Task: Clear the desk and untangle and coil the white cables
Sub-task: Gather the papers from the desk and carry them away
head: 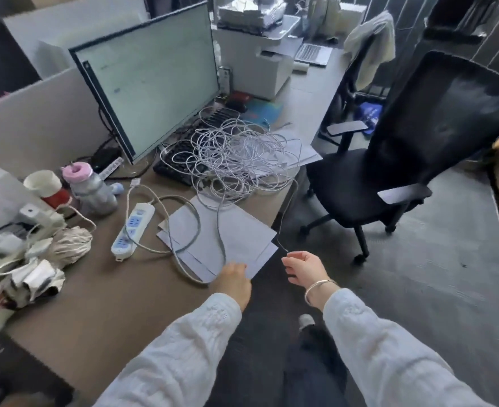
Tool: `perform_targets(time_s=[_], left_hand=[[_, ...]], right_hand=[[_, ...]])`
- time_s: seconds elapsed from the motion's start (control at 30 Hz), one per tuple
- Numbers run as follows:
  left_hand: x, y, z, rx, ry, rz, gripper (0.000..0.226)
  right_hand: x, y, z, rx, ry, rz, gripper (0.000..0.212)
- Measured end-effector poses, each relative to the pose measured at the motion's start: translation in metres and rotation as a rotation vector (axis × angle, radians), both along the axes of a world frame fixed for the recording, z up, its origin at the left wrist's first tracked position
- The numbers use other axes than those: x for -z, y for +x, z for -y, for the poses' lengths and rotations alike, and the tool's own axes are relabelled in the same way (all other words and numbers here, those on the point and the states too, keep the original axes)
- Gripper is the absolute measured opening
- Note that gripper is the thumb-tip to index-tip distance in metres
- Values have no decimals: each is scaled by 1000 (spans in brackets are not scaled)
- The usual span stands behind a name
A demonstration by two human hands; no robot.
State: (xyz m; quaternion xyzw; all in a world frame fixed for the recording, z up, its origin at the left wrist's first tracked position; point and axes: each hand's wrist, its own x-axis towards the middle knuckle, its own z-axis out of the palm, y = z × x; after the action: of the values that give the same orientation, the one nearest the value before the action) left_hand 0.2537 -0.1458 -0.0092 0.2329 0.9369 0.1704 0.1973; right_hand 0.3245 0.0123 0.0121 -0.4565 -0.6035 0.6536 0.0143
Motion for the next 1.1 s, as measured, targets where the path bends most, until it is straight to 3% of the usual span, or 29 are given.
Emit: perform_targets(time_s=[0.23, 0.37, 0.43, 0.57, 0.7, 0.8, 0.9, 1.0, 1.1], left_hand=[[39, -13, -64, -57, -305, -134, 33], [58, -18, -91, -104, -393, -128, 50], [60, -22, -97, -141, -402, -80, 57], [80, -14, -102, -167, -444, -70, 47], [85, -12, -103, -159, -408, -100, 48], [85, -15, -108, -210, -209, -218, 49], [65, -10, -118, -192, -30, -183, 29], [47, -14, -119, -506, 77, 13, 41], [41, -26, -107, -958, 173, 110, 25]], right_hand=[[46, -84, -88, -342, 76, 206, 46], [73, -112, -107, -537, 76, 308, 50], [83, -118, -108, -630, 79, 339, 49], [89, -127, -104, -719, 32, 371, 28], [88, -139, -103, -661, -81, 359, 30], [84, -147, -103, -540, -189, 320, 25], [83, -152, -107, -480, -135, 275, 13], [72, -153, -116, -528, -29, 263, 12], [54, -153, -131, -565, -11, 222, 12]])
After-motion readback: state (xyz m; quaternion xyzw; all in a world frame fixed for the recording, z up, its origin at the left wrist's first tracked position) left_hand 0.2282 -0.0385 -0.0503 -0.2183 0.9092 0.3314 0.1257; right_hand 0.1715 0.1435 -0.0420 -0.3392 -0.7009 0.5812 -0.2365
